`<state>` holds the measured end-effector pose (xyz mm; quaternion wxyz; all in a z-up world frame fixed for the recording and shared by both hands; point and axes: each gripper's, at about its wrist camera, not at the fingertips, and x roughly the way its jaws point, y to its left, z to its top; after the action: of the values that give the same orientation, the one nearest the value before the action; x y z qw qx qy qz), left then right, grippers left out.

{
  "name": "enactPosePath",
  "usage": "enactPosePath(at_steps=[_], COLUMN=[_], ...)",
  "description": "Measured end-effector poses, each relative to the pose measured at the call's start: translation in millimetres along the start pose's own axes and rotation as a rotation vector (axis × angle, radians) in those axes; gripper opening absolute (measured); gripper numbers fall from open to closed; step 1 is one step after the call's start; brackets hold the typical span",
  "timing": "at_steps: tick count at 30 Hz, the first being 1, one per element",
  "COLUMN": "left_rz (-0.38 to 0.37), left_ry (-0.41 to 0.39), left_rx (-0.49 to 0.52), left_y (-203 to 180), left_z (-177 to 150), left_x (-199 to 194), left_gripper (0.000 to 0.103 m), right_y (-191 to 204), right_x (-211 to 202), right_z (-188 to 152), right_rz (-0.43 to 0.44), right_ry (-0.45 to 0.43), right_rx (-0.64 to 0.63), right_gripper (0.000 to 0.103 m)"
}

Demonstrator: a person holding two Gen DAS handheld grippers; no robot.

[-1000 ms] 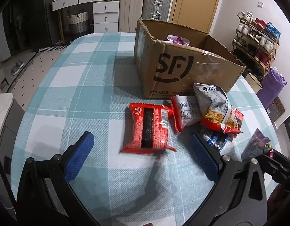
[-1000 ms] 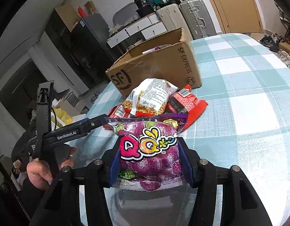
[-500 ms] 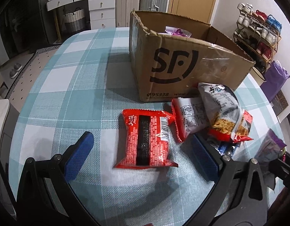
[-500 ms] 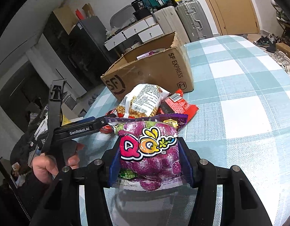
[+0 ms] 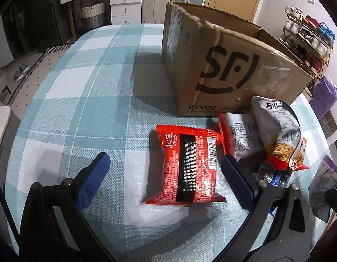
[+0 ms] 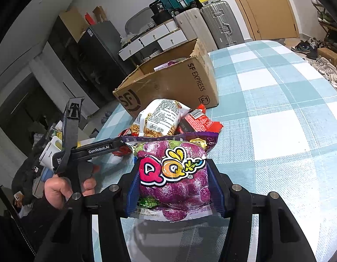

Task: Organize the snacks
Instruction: 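Grasp the red-and-black snack pack with the left gripper while the right holds the candy bag, then carry both snacks over the box and open both grippers inside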

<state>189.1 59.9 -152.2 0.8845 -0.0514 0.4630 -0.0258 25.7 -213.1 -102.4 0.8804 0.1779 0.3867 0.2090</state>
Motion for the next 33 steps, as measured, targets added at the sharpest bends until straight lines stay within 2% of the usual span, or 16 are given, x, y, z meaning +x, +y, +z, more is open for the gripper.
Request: enactPosePath(at_steps=[6, 9, 11, 12, 13, 14, 15, 18, 33], left_rz=[0.013, 0.021, 0.010, 0.000, -0.007, -0.028, -0.066, -0.110, -0.116], left_ry=[-0.002, -0.006, -0.018, -0.029, -0.033, -0.035, -0.025, -0.017, -0.027], left_rx=[0.011, 0.026, 0.034, 0.046, 0.055, 0.068, 0.068, 0.075, 0.070], left_y=[2, 1, 0, 0, -2, -3, -2, -1, -2], left_z=[1, 0, -2, -2, -4, -5, -5, -8, -32], left_x=[4, 2, 0, -2, -7, -9, -10, -15, -55], left_gripper=[0.101, 0.096, 0.085, 0.069, 0.045, 0.040, 0.040, 0.040, 0.040], right_y=[-1, -1, -2, -2, -2, -2, -2, -1, 15], right_x=[-2, -2, -2, -2, -2, -2, -2, -2, -19], right_z=[0, 0, 0, -1, -1, -1, -1, -1, -2], right_rz=[-0.004, -0.003, -0.004, -0.004, -0.005, -0.006, -0.006, -0.001, 0.014], right_ry=[-0.003, -0.005, -0.006, -0.006, -0.007, -0.007, -0.007, -0.009, -0.039], right_rx=[0.001, 0.001, 0.003, 0.004, 0.005, 0.006, 0.006, 0.006, -0.019], right_gripper=[0.056, 0.056, 0.056, 0.056, 0.056, 0.056, 0.056, 0.056, 0.056])
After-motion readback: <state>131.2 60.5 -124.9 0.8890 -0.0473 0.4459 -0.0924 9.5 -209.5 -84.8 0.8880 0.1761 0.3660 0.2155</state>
